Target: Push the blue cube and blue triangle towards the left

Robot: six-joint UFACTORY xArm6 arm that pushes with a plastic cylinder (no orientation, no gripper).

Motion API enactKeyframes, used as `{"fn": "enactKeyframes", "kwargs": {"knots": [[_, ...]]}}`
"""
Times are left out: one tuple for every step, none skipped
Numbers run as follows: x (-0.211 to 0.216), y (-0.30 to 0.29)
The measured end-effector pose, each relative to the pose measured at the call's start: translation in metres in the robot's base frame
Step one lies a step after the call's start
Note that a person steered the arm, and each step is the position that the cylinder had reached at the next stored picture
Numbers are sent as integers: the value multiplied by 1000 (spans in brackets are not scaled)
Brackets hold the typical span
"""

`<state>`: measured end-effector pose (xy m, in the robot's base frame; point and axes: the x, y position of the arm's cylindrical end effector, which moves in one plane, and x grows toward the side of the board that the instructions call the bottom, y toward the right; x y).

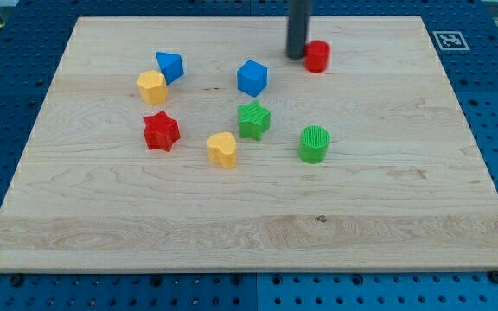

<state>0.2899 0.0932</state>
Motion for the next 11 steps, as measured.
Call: {"fn": "enactKeyframes", "kwargs": {"knots": [[29, 19], [64, 5], [87, -37], [70, -71], [40, -103], [25, -147], [22, -186], [21, -198], [37, -154], [78, -102], [109, -75]]}}
